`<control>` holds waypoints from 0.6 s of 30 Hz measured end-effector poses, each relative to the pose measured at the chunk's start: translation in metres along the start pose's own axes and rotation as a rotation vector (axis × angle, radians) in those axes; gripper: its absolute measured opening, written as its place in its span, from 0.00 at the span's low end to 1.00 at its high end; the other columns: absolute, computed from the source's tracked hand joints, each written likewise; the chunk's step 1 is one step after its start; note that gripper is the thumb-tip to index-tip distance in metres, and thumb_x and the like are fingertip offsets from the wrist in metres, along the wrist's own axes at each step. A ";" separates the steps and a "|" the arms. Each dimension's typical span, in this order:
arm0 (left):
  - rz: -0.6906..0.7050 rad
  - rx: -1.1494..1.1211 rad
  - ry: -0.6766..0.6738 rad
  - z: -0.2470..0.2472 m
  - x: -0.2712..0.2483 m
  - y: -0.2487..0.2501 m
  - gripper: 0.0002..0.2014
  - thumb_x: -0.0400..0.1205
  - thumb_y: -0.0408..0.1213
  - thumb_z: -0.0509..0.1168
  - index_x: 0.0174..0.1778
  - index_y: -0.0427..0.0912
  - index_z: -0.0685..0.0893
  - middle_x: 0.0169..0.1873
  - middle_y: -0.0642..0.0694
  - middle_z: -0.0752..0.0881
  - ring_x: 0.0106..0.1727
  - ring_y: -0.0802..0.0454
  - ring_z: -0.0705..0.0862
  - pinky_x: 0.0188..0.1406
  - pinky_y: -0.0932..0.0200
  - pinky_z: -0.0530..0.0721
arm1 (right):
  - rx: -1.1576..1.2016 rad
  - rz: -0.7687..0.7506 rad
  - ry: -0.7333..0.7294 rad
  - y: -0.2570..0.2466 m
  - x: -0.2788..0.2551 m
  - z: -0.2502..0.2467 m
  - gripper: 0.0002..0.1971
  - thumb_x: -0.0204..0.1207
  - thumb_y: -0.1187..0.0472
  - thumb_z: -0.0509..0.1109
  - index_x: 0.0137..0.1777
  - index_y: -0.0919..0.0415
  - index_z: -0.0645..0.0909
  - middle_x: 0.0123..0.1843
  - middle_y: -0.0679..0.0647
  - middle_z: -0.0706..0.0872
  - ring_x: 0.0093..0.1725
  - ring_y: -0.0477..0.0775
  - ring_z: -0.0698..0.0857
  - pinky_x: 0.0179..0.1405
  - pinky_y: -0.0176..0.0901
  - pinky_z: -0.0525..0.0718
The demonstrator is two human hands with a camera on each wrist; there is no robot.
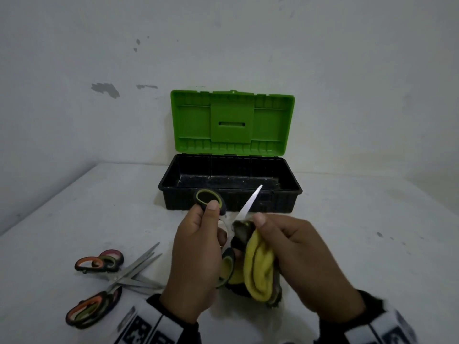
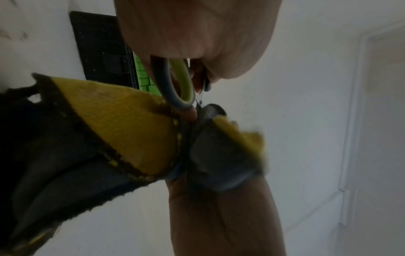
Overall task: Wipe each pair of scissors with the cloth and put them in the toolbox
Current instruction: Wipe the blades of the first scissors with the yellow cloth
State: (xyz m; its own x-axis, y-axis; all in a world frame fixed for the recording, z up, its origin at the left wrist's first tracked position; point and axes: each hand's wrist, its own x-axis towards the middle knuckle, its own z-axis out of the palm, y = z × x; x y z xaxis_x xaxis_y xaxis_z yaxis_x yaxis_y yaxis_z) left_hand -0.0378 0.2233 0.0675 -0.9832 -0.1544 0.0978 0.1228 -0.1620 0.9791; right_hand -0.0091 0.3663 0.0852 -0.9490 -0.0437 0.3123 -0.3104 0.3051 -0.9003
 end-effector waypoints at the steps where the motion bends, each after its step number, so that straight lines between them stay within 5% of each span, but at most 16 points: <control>1: 0.008 0.004 0.012 0.000 0.001 0.000 0.18 0.86 0.51 0.58 0.31 0.47 0.78 0.25 0.43 0.71 0.32 0.44 0.71 0.34 0.44 0.76 | -0.032 -0.009 0.003 0.001 0.000 0.004 0.14 0.80 0.51 0.67 0.39 0.57 0.90 0.37 0.48 0.91 0.38 0.43 0.88 0.42 0.37 0.85; 3: 0.032 0.028 0.027 0.000 0.001 -0.001 0.18 0.86 0.50 0.58 0.33 0.45 0.78 0.25 0.43 0.71 0.30 0.45 0.72 0.33 0.45 0.75 | -0.085 -0.026 0.019 0.003 0.000 0.009 0.04 0.77 0.57 0.73 0.44 0.50 0.90 0.43 0.43 0.91 0.45 0.42 0.88 0.47 0.37 0.86; 8: 0.112 0.065 0.023 0.002 -0.003 0.001 0.17 0.86 0.50 0.57 0.33 0.50 0.79 0.22 0.48 0.70 0.28 0.48 0.71 0.30 0.47 0.74 | -0.124 -0.022 0.093 0.006 0.001 0.018 0.05 0.73 0.58 0.78 0.41 0.50 0.84 0.38 0.48 0.90 0.40 0.47 0.88 0.44 0.49 0.88; 13: 0.018 -0.038 0.010 0.001 -0.002 0.002 0.16 0.86 0.47 0.60 0.35 0.43 0.81 0.25 0.42 0.70 0.30 0.39 0.73 0.32 0.25 0.81 | -0.068 -0.024 0.033 0.000 0.003 0.012 0.06 0.75 0.62 0.76 0.38 0.57 0.84 0.33 0.53 0.91 0.36 0.51 0.90 0.45 0.55 0.89; 15: -0.019 -0.070 0.003 0.001 -0.003 0.002 0.16 0.86 0.46 0.60 0.37 0.40 0.81 0.26 0.41 0.70 0.31 0.38 0.73 0.33 0.23 0.80 | -0.088 -0.023 0.003 -0.003 0.002 0.007 0.06 0.75 0.62 0.76 0.38 0.57 0.84 0.33 0.51 0.91 0.36 0.49 0.90 0.46 0.52 0.89; 18: -0.021 -0.102 0.029 0.001 -0.004 0.002 0.17 0.86 0.46 0.60 0.37 0.39 0.80 0.25 0.42 0.70 0.30 0.39 0.71 0.30 0.28 0.82 | -0.189 -0.013 0.002 -0.002 0.000 -0.003 0.07 0.73 0.60 0.78 0.35 0.52 0.85 0.34 0.43 0.90 0.37 0.41 0.88 0.40 0.33 0.85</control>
State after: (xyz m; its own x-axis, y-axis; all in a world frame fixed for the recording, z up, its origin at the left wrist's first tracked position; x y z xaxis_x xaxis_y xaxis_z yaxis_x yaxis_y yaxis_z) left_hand -0.0342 0.2247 0.0694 -0.9814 -0.1781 0.0711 0.1172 -0.2640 0.9574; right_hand -0.0079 0.3688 0.0883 -0.9448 -0.0466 0.3243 -0.3061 0.4782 -0.8231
